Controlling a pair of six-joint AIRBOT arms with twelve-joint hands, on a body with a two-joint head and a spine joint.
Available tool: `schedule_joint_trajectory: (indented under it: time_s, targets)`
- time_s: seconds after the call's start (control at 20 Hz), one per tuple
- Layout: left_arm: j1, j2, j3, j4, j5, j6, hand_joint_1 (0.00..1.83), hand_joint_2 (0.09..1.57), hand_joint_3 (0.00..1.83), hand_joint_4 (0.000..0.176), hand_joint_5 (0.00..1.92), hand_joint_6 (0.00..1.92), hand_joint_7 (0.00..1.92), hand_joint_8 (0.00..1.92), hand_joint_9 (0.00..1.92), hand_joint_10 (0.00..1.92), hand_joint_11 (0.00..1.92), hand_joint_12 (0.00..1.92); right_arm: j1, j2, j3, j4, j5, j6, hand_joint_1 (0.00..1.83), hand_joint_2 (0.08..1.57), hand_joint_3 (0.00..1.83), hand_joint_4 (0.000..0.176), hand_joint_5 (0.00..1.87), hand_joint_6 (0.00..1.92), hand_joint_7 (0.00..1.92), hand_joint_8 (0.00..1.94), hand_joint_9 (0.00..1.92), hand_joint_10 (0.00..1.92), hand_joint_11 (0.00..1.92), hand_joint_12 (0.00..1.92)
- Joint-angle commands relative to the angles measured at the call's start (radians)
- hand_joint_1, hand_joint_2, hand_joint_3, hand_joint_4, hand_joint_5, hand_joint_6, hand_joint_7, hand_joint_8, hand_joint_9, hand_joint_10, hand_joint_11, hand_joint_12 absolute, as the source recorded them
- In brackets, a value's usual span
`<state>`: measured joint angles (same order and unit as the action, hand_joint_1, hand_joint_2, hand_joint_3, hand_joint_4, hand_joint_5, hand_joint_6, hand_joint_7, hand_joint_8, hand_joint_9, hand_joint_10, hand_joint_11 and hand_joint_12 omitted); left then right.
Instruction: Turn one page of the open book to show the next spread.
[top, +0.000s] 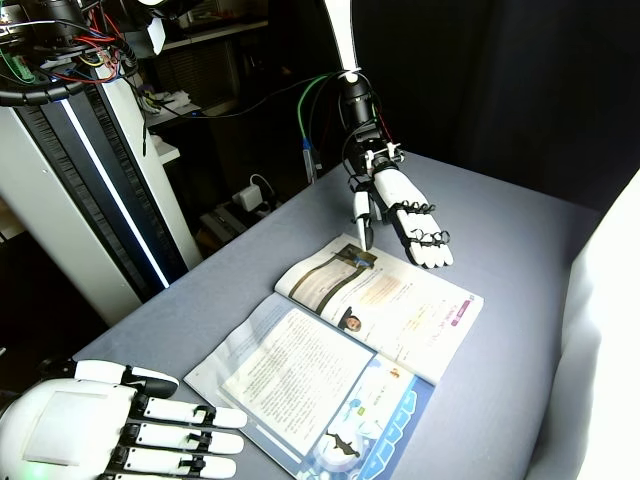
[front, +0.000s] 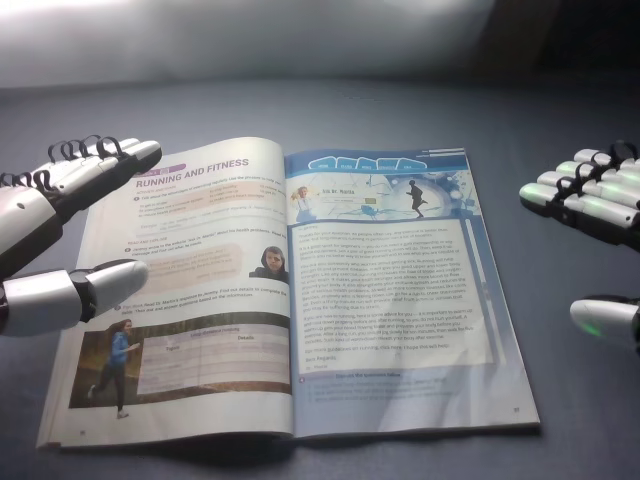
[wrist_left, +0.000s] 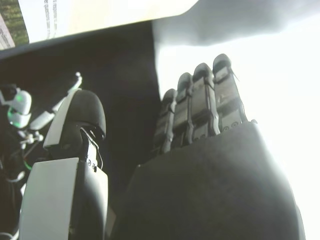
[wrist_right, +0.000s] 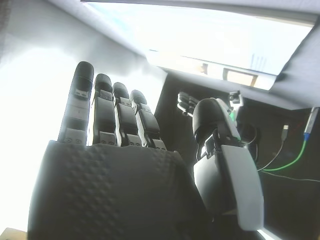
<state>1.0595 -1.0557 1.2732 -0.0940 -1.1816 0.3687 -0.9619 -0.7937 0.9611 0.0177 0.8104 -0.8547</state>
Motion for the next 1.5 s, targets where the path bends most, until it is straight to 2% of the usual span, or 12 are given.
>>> schedule_joint_trajectory:
  time_s: [0.0, 0.05, 0.1, 0.15, 0.3, 0.45, 0.5, 0.55, 0.75, 0.95, 1.1, 1.45]
  targets:
    - [-0.002, 0.008, -0.001, -0.019, -0.13, -0.004, 0.41, 1.29, 0.03, 0.036, 0.0, 0.0, 0.0, 0.0, 0.0, 0.0, 0.0, 0.0, 0.015, 0.004, -0.002, 0.012, 0.101, -0.001, 0.13, 1.27, 0.04, 0.0, 0.0, 0.0, 0.0, 0.0, 0.0, 0.0, 0.0, 0.0]
    - [0.002, 0.01, -0.003, -0.023, -0.134, -0.003, 0.42, 1.3, 0.02, 0.04, 0.0, 0.0, 0.0, 0.0, 0.0, 0.0, 0.0, 0.0, 0.017, 0.004, -0.002, 0.007, 0.096, -0.001, 0.13, 1.27, 0.04, 0.0, 0.0, 0.0, 0.0, 0.0, 0.0, 0.0, 0.0, 0.0]
    - [0.005, 0.01, -0.003, -0.028, -0.136, -0.003, 0.4, 1.29, 0.02, 0.057, 0.0, 0.0, 0.0, 0.0, 0.0, 0.0, 0.0, 0.0, 0.02, 0.004, -0.002, 0.001, 0.091, -0.001, 0.15, 1.27, 0.03, 0.0, 0.0, 0.0, 0.0, 0.0, 0.0, 0.0, 0.0, 0.0]
    - [0.009, 0.011, -0.004, -0.031, -0.138, -0.003, 0.38, 1.29, 0.01, 0.045, 0.01, 0.0, 0.0, 0.0, 0.0, 0.0, 0.0, 0.0, 0.026, 0.004, -0.003, -0.011, 0.079, -0.001, 0.13, 1.27, 0.03, 0.0, 0.0, 0.0, 0.0, 0.0, 0.0, 0.0, 0.0, 0.0]
    - [0.022, 0.023, -0.013, -0.048, -0.15, 0.0, 0.3, 1.28, 0.0, 0.058, 0.0, 0.0, 0.0, 0.0, 0.0, 0.0, 0.0, 0.0, 0.078, -0.006, -0.001, -0.079, -0.006, -0.001, 0.08, 1.25, 0.01, 0.0, 0.0, 0.0, 0.0, 0.0, 0.0, 0.0, 0.0, 0.0]
    - [0.052, 0.043, -0.029, -0.072, -0.173, 0.011, 0.39, 1.28, 0.0, 0.06, 0.0, 0.0, 0.0, 0.0, 0.0, 0.0, 0.0, 0.0, 0.14, -0.047, 0.016, -0.171, -0.121, 0.004, 0.03, 1.27, 0.02, 0.0, 0.0, 0.0, 0.0, 0.0, 0.0, 0.0, 0.0, 0.0]
    - [0.064, 0.052, -0.037, -0.083, -0.183, 0.018, 0.41, 1.29, 0.0, 0.017, 0.02, 0.01, 0.0, 0.0, 0.0, 0.0, 0.0, 0.0, 0.159, -0.064, 0.025, -0.21, -0.163, 0.016, 0.03, 1.27, 0.02, 0.0, 0.0, 0.0, 0.0, 0.0, 0.0, 0.0, 0.0, 0.0]
    - [0.076, 0.059, -0.043, -0.093, -0.192, 0.022, 0.44, 1.29, 0.0, 0.0, 0.03, 0.01, 0.0, 0.0, 0.0, 0.0, 0.0, 0.0, 0.168, -0.081, 0.037, -0.242, -0.189, 0.046, 0.04, 1.27, 0.01, 0.0, 0.0, 0.0, 0.0, 0.0, 0.0, 0.0, 0.0, 0.0]
    - [0.11, 0.075, -0.057, -0.119, -0.21, 0.027, 0.49, 1.28, 0.0, 0.0, 0.04, 0.01, 0.0, 0.0, 0.0, 0.0, 0.0, 0.0, 0.176, -0.139, 0.075, -0.335, -0.256, 0.13, 0.11, 1.28, 0.01, 0.0, 0.0, 0.0, 0.0, 0.0, 0.0, 0.0, 0.0, 0.0]
    - [0.142, 0.085, -0.071, -0.147, -0.239, 0.032, 0.49, 1.28, 0.0, 0.0, 0.05, 0.0, 0.0, 0.0, 0.0, 0.0, 0.0, 0.0, 0.177, -0.164, 0.087, -0.399, -0.299, 0.176, 0.0, 1.25, 0.0, 0.0, 0.0, 0.0, 0.0, 0.0, 0.0, 0.0, 0.0, 0.0]
    - [0.149, 0.084, -0.074, -0.154, -0.24, 0.033, 0.48, 1.28, 0.0, 0.0, 0.04, 0.0, 0.0, 0.0, 0.0, 0.0, 0.0, 0.0, 0.182, -0.187, 0.098, -0.423, -0.306, 0.192, 0.0, 1.25, 0.0, 0.0, 0.0, 0.0, 0.0, 0.0, 0.0, 0.0, 0.0, 0.0]
    - [0.223, 0.076, -0.089, -0.22, -0.271, 0.033, 0.47, 1.28, 0.0, 0.0, 0.06, 0.01, 0.0, 0.0, 0.0, 0.0, 0.0, 0.0, 0.267, -0.332, 0.173, -0.464, -0.269, 0.2, 0.0, 1.22, 0.0, 0.0, 0.0, 0.0, 0.0, 0.0, 0.0, 0.0, 0.0, 0.0]
